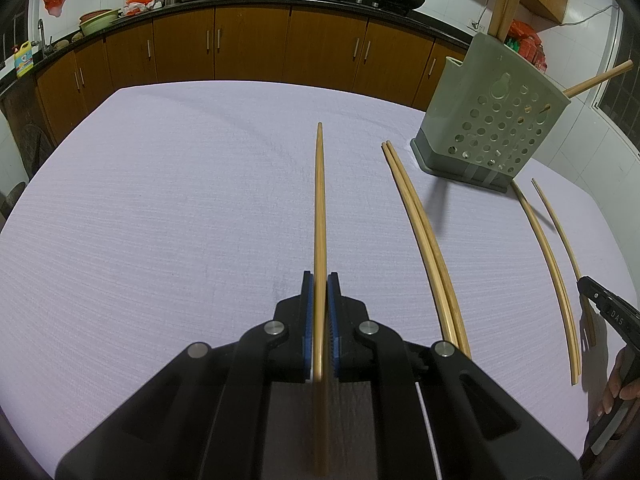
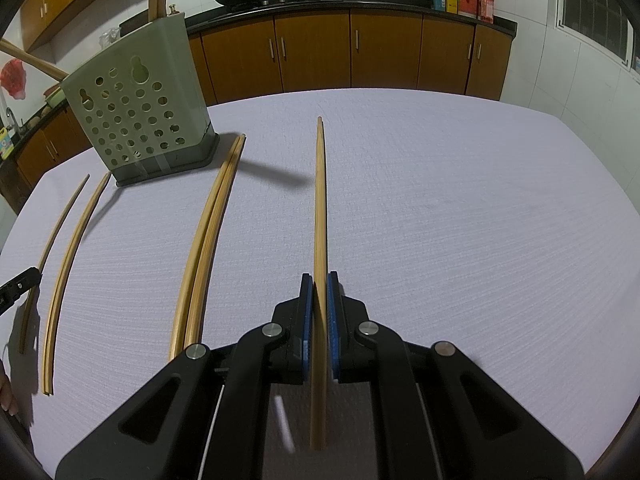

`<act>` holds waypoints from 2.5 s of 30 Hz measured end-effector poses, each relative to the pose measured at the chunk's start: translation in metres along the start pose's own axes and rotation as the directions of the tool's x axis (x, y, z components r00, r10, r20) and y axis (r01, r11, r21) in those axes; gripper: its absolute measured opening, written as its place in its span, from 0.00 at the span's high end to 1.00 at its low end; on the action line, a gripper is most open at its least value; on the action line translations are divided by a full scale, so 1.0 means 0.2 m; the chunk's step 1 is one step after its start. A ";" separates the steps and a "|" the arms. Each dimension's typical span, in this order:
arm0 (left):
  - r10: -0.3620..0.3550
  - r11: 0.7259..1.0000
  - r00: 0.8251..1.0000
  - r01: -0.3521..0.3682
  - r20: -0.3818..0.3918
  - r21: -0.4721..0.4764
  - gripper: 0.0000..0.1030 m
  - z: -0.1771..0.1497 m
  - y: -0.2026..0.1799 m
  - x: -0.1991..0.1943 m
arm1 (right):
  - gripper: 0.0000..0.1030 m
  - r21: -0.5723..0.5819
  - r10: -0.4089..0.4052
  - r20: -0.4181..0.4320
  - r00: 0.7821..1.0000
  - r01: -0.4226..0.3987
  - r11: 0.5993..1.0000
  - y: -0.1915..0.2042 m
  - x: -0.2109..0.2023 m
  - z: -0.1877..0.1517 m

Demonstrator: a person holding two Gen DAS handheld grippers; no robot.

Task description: Organize utensils

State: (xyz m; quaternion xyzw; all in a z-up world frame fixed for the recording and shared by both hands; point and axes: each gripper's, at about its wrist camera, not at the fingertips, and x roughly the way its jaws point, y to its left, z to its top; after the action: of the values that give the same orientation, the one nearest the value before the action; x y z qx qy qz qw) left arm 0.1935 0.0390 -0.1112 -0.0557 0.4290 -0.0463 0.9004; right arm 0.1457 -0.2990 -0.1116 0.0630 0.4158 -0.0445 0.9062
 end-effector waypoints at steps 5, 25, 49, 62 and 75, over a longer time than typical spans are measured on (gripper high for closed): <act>0.000 1.000 1.000 0.000 0.000 0.000 0.91 0.00 0.00 0.00 | 0.92 0.000 0.001 0.000 1.000 -0.001 1.000 0.00 0.00 0.00; 0.029 0.998 1.000 -0.029 -0.002 0.054 0.92 -0.06 -0.03 -0.04 | 0.92 0.018 0.050 -0.001 0.999 -0.050 0.999 -0.03 -0.04 -0.04; -0.128 0.988 0.918 0.086 0.376 0.125 0.93 0.40 -0.12 -0.81 | 0.93 -0.024 0.134 0.424 0.896 -0.137 0.990 0.05 -0.72 0.41; -0.290 0.950 0.812 0.179 0.506 0.257 0.93 0.67 -0.49 -1.05 | 0.93 -0.128 0.293 0.642 0.709 -0.277 0.952 0.28 -1.06 0.70; -0.239 0.969 0.777 0.152 0.582 0.195 0.93 0.89 -0.57 -0.78 | 0.93 -0.078 0.257 0.638 0.726 -0.272 0.959 0.37 -0.71 0.81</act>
State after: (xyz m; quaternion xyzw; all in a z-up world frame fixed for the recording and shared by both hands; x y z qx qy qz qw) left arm 0.2291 -0.0430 0.1356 -0.0501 0.1090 -0.1490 0.9815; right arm 0.1842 -0.2469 0.1055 0.1121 0.0671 0.0618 0.9895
